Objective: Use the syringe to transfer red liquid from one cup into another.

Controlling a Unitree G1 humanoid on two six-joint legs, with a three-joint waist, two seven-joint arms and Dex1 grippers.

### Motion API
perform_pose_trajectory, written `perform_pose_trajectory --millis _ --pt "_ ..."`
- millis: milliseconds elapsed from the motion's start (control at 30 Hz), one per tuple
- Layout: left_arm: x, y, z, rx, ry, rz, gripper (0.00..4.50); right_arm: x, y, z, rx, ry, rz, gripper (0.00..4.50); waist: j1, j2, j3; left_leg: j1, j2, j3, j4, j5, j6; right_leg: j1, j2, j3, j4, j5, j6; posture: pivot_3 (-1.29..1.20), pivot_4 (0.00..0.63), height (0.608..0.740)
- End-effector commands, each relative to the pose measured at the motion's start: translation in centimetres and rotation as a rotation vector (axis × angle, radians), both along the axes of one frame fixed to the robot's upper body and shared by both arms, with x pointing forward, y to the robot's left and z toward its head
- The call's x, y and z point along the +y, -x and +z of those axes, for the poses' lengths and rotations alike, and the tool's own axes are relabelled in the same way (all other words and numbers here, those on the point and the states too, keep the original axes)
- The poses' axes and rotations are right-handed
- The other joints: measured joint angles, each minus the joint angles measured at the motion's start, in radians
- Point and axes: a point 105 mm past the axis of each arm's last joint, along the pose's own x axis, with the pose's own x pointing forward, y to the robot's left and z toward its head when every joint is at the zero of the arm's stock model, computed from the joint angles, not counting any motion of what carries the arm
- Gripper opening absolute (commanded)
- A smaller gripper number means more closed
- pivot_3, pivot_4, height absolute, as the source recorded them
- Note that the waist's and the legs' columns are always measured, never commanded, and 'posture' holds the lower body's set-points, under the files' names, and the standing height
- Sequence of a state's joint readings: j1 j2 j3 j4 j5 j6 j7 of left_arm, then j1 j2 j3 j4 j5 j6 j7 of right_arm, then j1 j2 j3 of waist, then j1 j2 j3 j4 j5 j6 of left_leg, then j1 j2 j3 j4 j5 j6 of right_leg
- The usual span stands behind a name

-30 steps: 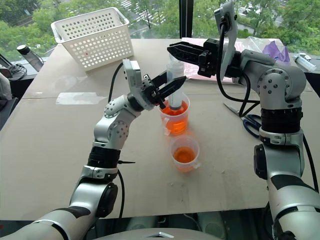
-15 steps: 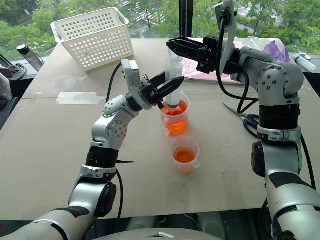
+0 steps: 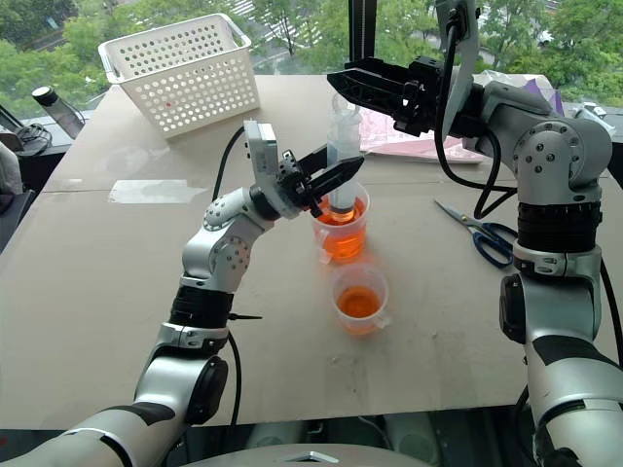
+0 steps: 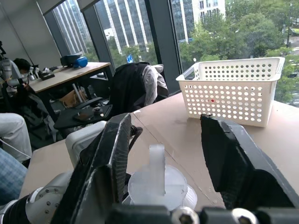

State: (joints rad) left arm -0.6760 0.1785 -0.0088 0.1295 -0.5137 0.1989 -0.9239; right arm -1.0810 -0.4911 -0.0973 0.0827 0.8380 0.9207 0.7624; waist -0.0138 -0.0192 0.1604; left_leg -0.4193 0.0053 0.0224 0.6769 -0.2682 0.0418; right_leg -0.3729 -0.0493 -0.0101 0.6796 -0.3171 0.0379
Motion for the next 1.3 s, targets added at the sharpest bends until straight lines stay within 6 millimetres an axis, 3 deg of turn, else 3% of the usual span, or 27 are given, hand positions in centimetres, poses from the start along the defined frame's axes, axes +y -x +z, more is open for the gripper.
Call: perform_pose_trajectory --millis 33,233,467,667,833,933,1067,1300 --pt "0.2 0.4 1.2 -0.051 0.024 -0.007 1.41 -0.7 0.4 1.8 -0.083 -0.045 -0.027 4.07 0.000 0.000 0.000 0.000 0.000 0.000 0.000 0.000 0.000 0.000 0.000 0.000 0.000 0.000 0.000 0.00 0.150 0.740" --pt "0.8 0.5 3.3 -0.114 0.031 0.007 1.41 -2.0 0.5 2.9 -0.094 -0.113 -0.043 4.07 0.004 0.000 0.000 0.000 0.000 0.000 0.000 0.000 0.000 0.000 0.000 0.000 0.000 0.000 0.000 0.00 0.150 0.740" --pt "1.2 1.1 6.9 -0.182 0.049 -0.004 1.41 -3.9 -0.2 2.6 -0.090 -0.159 -0.130 4.07 0.004 0.000 0.000 0.000 0.000 0.000 0.000 0.000 0.000 0.000 0.000 0.000 0.000 0.000 0.000 0.00 0.150 0.740" --pt "1.4 1.7 8.6 -0.221 0.065 -0.013 1.41 -5.7 -1.2 -1.0 -0.043 -0.097 -0.236 4.07 0.003 0.000 0.000 0.000 0.000 0.000 -0.001 0.000 0.000 0.000 0.000 0.000 0.000 0.000 0.000 0.00 0.150 0.740" --pt "1.5 1.6 8.5 -0.223 0.065 -0.009 1.41 -4.8 0.8 -3.9 -0.008 -0.008 -0.131 4.07 0.001 0.000 0.000 0.000 0.000 0.000 -0.002 0.000 0.000 0.000 0.000 0.000 0.000 0.000 0.000 0.00 0.150 0.740" --pt "1.4 1.6 8.2 -0.217 0.063 -0.010 1.41 -4.1 2.0 -6.6 0.023 0.070 -0.089 4.07 0.002 0.000 0.000 0.000 0.000 0.000 -0.002 0.000 0.000 0.000 0.000 0.000 0.000 0.000 0.000 0.00 0.150 0.740" --pt "1.3 1.7 8.3 -0.218 0.074 -0.011 1.41 -5.1 2.7 -9.6 0.021 0.173 -0.104 4.07 0.006 0.000 0.000 0.000 0.000 0.000 -0.001 0.000 0.000 0.000 0.000 0.000 -0.001 0.000 0.000 0.00 0.150 0.740" --pt "0.9 3.5 10.1 -0.212 0.156 -0.104 1.41 -7.5 4.0 -9.5 -0.060 0.129 -0.154 4.07 0.007 0.000 0.000 0.000 0.000 0.000 0.000 0.000 0.000 0.000 0.000 0.000 -0.001 0.000 0.000 0.00 0.150 0.740"
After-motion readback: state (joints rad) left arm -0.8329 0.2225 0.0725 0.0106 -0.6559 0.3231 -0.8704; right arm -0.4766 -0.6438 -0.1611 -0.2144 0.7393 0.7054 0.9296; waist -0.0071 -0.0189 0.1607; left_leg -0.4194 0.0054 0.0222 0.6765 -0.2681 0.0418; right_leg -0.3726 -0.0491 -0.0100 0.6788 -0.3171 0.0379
